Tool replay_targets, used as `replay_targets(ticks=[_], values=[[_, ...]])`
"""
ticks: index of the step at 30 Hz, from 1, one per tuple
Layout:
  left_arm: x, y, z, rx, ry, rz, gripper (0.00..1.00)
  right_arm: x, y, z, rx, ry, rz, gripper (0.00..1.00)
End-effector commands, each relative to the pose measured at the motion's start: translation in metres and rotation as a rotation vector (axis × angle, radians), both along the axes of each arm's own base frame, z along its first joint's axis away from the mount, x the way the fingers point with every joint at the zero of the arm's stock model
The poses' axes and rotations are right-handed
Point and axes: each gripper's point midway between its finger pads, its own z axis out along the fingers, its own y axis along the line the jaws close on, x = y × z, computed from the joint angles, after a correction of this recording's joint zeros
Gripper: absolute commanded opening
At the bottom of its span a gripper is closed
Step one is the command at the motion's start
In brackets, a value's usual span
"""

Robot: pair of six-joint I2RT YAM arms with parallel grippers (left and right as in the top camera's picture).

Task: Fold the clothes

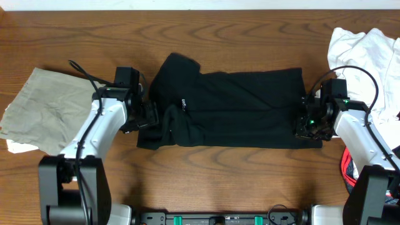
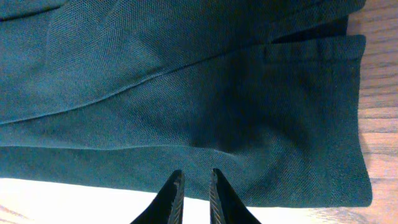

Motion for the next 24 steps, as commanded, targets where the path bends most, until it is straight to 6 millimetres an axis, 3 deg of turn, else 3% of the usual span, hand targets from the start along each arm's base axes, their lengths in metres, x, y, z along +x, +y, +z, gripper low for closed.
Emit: replay_targets(ticks=[1, 5, 7, 10, 12, 15, 21, 24], values=[[0.0, 0.005, -0.017, 0.03, 0.041, 0.013, 0.68, -0.002, 0.004, -0.001, 0.013, 0.007, -0.004, 0.14], [0.005, 0.004, -0.032, 0.031, 0.052, 0.012, 0.68, -0.004, 0.004, -0.001, 0.013, 0.015, -0.003, 0.13], [0.01, 0.004, -0.034, 0.029, 0.039, 0.012, 0.61, -0.004, 0.004, -0.001, 0.013, 0.015, -0.003, 0.13], [0.02, 0.003, -0.032, 0.027, -0.004, 0.012, 0.4, -0.004, 0.004, -0.001, 0.013, 0.015, -0.003, 0.13], [0.026, 0.004, -0.029, 0.027, -0.033, 0.007, 0.06, -0.005, 0.004, -0.001, 0.013, 0.018, -0.003, 0.13], [0.034, 0.013, -0.024, 0.049, -0.062, 0.027, 0.06, -0.006, 0.003, -0.001, 0.004, 0.025, -0.004, 0.13], [0.038, 0.068, -0.009, 0.245, -0.102, 0.158, 0.06, -0.007, 0.002, -0.002, 0.0, 0.03, -0.005, 0.13], [0.041, 0.08, -0.001, 0.259, -0.131, 0.198, 0.06, -0.007, 0.002, -0.002, 0.0, 0.03, -0.005, 0.13]])
